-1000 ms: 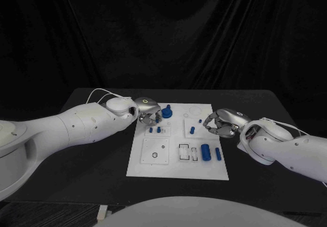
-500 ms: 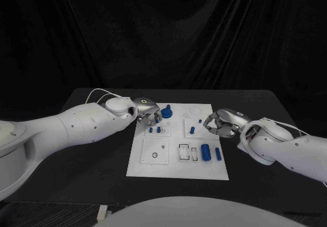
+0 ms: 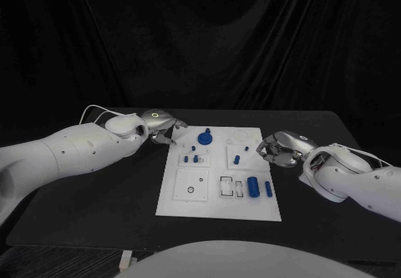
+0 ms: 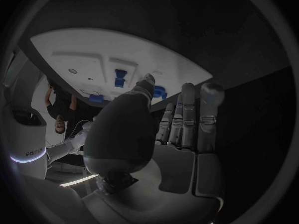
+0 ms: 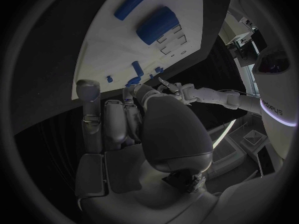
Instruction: Assemble the parts on the task board
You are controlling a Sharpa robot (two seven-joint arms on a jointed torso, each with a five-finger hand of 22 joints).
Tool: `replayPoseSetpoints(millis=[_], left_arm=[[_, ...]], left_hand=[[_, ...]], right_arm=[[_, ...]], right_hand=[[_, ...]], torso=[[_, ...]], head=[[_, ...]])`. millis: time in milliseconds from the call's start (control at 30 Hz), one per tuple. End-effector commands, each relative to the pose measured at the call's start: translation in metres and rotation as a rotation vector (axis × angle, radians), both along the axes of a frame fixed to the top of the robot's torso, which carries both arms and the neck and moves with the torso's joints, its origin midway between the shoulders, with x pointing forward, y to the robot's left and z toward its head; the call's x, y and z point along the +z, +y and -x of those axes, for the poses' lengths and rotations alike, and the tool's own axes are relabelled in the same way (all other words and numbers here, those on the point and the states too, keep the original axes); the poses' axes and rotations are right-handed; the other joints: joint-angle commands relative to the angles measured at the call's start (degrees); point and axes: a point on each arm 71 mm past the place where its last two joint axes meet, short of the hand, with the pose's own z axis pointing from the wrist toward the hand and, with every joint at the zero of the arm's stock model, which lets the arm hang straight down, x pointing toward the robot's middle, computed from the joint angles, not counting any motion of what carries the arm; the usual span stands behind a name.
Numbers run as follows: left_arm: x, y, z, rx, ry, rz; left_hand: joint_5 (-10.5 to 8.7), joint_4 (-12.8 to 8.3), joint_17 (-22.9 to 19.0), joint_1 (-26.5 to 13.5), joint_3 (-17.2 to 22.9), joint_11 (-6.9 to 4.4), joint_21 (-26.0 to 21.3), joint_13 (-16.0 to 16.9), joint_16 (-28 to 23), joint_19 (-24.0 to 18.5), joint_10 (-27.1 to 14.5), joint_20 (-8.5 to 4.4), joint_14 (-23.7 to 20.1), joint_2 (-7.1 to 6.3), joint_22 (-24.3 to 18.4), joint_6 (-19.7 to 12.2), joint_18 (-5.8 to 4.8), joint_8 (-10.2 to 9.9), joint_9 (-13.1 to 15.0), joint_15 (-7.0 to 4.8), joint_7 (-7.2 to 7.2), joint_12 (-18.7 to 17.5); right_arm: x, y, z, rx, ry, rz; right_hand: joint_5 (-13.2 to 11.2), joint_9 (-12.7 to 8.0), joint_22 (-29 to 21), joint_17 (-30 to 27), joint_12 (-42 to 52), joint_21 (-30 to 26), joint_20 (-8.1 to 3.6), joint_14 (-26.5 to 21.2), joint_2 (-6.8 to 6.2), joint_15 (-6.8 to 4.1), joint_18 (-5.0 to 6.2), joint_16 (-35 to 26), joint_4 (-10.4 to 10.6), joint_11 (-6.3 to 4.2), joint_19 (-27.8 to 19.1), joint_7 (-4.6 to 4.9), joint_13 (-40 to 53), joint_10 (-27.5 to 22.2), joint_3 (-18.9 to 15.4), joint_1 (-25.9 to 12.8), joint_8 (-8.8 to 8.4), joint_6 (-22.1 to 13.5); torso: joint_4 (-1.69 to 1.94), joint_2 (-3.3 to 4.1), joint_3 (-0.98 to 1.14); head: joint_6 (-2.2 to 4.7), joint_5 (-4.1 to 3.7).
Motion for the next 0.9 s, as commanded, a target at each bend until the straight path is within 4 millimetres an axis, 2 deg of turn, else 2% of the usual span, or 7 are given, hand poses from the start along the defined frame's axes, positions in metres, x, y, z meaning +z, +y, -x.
replayPoseSetpoints(millis=[33,133,267,367,467,700,900], left_arm=[[0.025,0.016,-0.003,0.107,-0.044,0.189],[0.044,0.034,-0.002,0.201,0.094,0.459],[0.057,0.046,0.002,0.264,0.341,0.854],[0.065,0.051,0.009,0.267,0.550,1.210],[0.072,0.048,0.014,0.219,0.666,1.445],[0.072,0.026,0.029,0.063,0.793,1.698],[0.060,0.011,0.044,0.003,0.825,1.783]], left_hand=[[0.52,1.21,-4.50,0.12,-1.02,0.57,-13.67,1.00,-11.53,-11.47,-4.38,2.14,-12.63,-0.29,-2.76,5.28,-0.49,1.09,0.90,1.69,2.67,0.93],[0.07,1.77,-8.39,-1.25,-1.37,2.59,-19.60,0.98,-18.61,-19.44,-8.34,4.20,-17.80,-1.76,-4.90,6.45,-2.51,0.77,0.77,8.67,5.13,1.59],[0.63,1.45,-16.96,-6.13,-3.15,2.24,-31.47,-5.49,-33.76,-37.52,-27.22,8.28,-37.85,-0.71,-10.48,-1.24,-3.55,-0.55,-1.28,8.00,8.09,-1.45],[3.42,1.83,-33.58,-10.27,-11.52,-1.22,-33.12,-11.72,-57.56,-58.11,-39.24,7.66,-49.44,2.47,-41.17,-5.84,-4.14,-0.74,-2.51,5.59,6.40,-2.83],[0.03,2.10,-33.60,-11.85,-14.36,-3.56,-34.89,-13.49,-57.60,-61.60,-41.97,5.75,-49.44,0.44,-70.69,-10.12,-3.88,-1.08,-3.60,3.98,4.47,-3.34],[-0.16,2.06,-33.60,-15.35,-13.70,-3.99,-35.11,-14.01,-57.60,-61.48,-42.30,2.44,-49.44,2.47,-73.75,-15.42,0.35,-1.45,-5.15,3.13,3.90,-3.28],[-0.20,1.85,-33.60,-15.37,-13.19,-5.63,-35.11,-14.38,-57.60,-61.48,-42.77,0.41,-49.44,6.11,-73.75,-20.14,0.40,-2.12,-6.40,1.40,2.51,-3.51]], right_arm=[[0.021,-0.004,-0.007,-0.010,-0.071,-0.004],[0.044,-0.009,-0.014,0.000,-0.121,0.015],[0.069,-0.011,-0.024,0.005,-0.156,0.050],[0.088,-0.010,-0.033,0.012,-0.167,0.101],[0.098,-0.008,-0.039,0.034,-0.183,0.153],[0.092,-0.004,-0.051,0.092,-0.151,0.288],[0.068,-0.001,-0.055,0.126,-0.092,0.339]], right_hand=[[-2.47,0.35,2.41,-8.36,-26.19,-5.99,-0.31,-0.91,-1.83,-0.13,1.81,-9.12,-0.41,-0.18,-1.34,-0.01,-25.43,-15.58,2.02,0.78,0.64,0.95],[-5.38,0.41,0.84,-11.89,-35.95,-9.83,-0.19,-0.75,-3.53,0.16,2.13,-13.39,-0.55,0.32,-1.60,0.02,-32.98,-16.12,3.42,1.33,0.60,1.34],[-10.05,0.39,-1.14,-15.67,-51.91,-15.13,1.02,-1.28,-5.25,1.97,2.54,-18.25,0.44,2.26,-2.26,1.26,-46.05,-20.25,4.06,0.72,0.03,1.02],[-12.59,0.36,-3.09,-19.61,-56.78,-20.84,1.79,-2.88,-5.78,2.74,3.09,-23.27,0.49,3.41,-3.79,1.30,-50.74,-21.80,3.16,0.75,-0.20,1.08],[-17.62,-0.53,-5.40,-27.73,-60.84,-24.42,1.66,-7.65,-5.84,1.94,3.35,-34.26,0.78,3.66,-6.08,0.40,-55.20,-26.22,-0.18,0.78,-2.45,-0.39],[-16.20,-2.14,-8.54,-29.75,-61.87,-28.57,1.84,-9.19,-4.54,2.05,3.29,-37.96,-0.13,3.56,-6.38,-0.54,-59.83,-27.64,-3.48,4.96,-5.42,-0.90],[-15.25,-3.02,-7.58,-28.83,-61.00,-27.92,1.38,-7.38,-4.13,1.78,3.23,-36.21,-1.57,3.76,-4.53,-0.71,-61.47,-25.67,-3.34,6.82,-6.70,-0.85]], torso=[[0.12,-0.04,-0.07],[0.10,0.06,-0.04],[0.17,0.10,0.02],[0.38,0.09,-0.04],[0.58,0.17,-0.13],[1.72,0.11,-0.13],[2.75,0.25,-0.37]], head=[[-0.01,-0.02],[-0.01,-0.12],[-0.01,-0.25],[-0.01,-0.37],[-0.01,-0.53],[-0.01,-1.81],[-0.01,-2.68]])
